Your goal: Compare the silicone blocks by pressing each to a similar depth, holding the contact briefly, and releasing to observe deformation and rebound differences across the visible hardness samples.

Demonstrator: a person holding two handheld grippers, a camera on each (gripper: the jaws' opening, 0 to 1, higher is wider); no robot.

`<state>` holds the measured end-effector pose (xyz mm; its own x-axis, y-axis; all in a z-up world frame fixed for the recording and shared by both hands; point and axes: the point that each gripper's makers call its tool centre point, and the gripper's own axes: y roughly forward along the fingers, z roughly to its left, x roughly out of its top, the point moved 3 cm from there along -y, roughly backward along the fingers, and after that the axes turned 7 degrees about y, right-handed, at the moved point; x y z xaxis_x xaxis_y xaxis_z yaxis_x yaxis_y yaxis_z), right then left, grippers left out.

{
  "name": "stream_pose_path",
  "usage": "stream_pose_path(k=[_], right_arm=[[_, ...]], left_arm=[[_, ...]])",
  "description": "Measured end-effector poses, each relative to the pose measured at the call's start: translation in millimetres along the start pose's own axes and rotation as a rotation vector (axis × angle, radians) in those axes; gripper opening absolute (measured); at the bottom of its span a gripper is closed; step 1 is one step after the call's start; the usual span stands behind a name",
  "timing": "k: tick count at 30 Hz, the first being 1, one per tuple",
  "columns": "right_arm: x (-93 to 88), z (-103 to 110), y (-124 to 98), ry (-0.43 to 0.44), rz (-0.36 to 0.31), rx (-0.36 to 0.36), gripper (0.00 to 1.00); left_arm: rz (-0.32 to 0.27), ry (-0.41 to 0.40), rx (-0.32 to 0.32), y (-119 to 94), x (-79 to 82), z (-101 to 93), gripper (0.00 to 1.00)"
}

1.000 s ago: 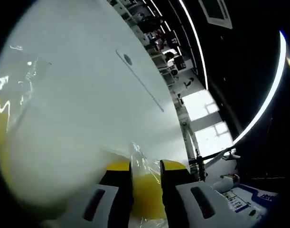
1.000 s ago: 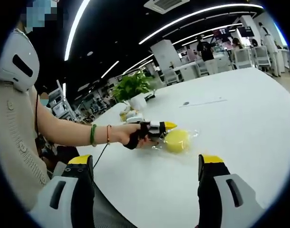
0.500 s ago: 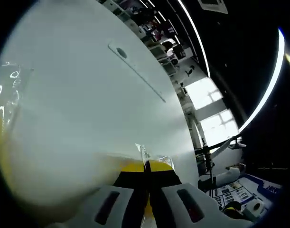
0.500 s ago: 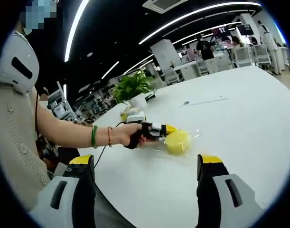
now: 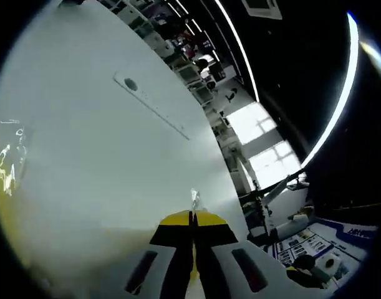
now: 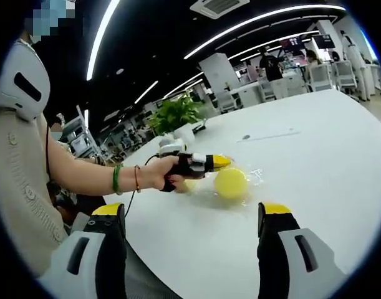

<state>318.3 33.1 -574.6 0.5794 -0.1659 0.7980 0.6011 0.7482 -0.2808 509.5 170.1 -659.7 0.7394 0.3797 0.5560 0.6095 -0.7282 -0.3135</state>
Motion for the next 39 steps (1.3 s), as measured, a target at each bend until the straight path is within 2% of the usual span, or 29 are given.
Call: stream_pose_path(k=[6, 11, 22, 28, 32, 36, 37, 39], right_arm=[[4.7, 9.6, -2.4, -0.034, -0.017, 0.016, 0.81], [9.1, 19.2, -5.4, -0.055, -0.03, 0.027, 0.81], [15.4, 39.0, -9.5, -0.121, -0.034, 0.046, 0.81], [23.7, 48.4, -6.0, -0.217, -0.007, 0.058, 0.81], [41.6, 57.6, 1.5, -0.351, -0.038, 0.078, 0.77], [48.7, 64.4, 11.8, -0.348, 0.025, 0.096, 0.81], [53.7, 67.5, 17.2, -0.398, 0.033, 0.107, 0.82], [57.0, 70.4, 22.3, -0.419, 0.056, 0.113, 0.82]], left_arm=[[-0.029, 0.074, -0.037, -18.8, 10.0, -24.0, 0.0], [-0.048, 0.055, -0.078, -36.7, 14.7, -43.0, 0.0], [-0.07, 0.105, -0.09, -77.0, 19.7, -61.0, 0.0], [-0.077, 0.129, -0.106, -103.4, 22.9, -72.3, 0.0], [-0.079, 0.154, -0.125, -116.1, 26.0, -80.8, 0.0], [-0.084, 0.181, -0.148, -130.7, 31.2, -92.8, 0.0], [-0.081, 0.195, -0.162, -135.6, 32.9, -97.8, 0.0], [-0.08, 0.226, -0.171, -143.3, 35.8, -104.7, 0.0]])
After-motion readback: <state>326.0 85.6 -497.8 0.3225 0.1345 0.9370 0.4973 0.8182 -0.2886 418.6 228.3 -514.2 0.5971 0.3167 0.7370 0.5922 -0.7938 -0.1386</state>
